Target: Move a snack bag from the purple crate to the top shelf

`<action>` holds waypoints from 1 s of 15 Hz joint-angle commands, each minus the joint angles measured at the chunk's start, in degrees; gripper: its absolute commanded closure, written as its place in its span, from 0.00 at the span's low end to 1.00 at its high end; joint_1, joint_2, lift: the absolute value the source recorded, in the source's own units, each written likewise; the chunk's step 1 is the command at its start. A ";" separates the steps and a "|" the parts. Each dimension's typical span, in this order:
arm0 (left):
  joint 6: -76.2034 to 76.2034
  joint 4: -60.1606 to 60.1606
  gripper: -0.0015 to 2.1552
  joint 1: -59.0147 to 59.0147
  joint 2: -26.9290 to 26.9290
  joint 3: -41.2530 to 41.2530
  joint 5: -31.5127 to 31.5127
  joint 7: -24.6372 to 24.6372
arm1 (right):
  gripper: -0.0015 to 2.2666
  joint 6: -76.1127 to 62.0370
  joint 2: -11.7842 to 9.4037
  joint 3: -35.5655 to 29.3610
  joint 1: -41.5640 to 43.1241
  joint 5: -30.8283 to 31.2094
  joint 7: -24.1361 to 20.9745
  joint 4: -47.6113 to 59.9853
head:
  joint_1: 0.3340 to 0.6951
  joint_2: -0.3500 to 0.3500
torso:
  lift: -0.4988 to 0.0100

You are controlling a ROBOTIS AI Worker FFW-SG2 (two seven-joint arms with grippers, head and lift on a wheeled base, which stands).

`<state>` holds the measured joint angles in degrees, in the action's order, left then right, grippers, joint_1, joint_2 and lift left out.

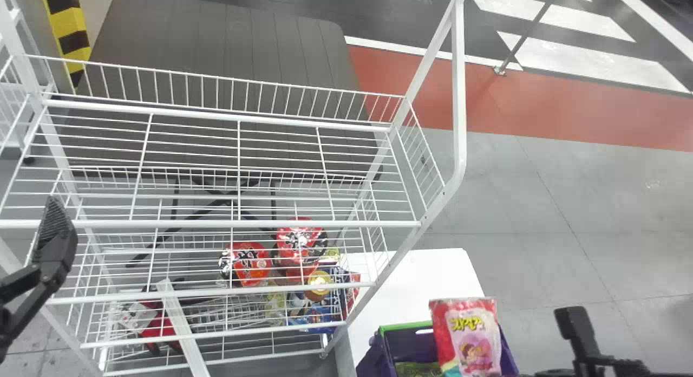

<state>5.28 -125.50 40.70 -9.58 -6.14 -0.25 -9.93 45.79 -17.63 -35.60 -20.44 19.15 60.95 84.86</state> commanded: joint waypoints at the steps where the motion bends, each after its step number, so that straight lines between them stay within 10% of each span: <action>1: -0.32 0.08 0.06 0.08 0.00 -0.28 0.34 -0.17 | 0.69 3.57 2.69 -5.27 -1.35 -2.10 4.18 8.57 | 1.00 0.00 | 0.98; 9: -0.15 0.61 0.06 0.08 0.00 -0.37 0.43 -0.44 | 0.69 14.99 12.80 -17.57 -4.69 -11.77 17.19 37.04 | 1.00 0.00 | 0.98; 15: 0.73 1.66 0.06 -0.36 -0.09 -1.07 0.43 -0.44 | 0.69 23.26 17.68 -24.17 -4.43 -20.47 17.38 53.39 | 1.00 0.00 | 0.98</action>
<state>5.78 -123.91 40.35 -9.59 -7.20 0.18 -10.37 66.78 -0.60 -58.48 -25.02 1.02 78.14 134.97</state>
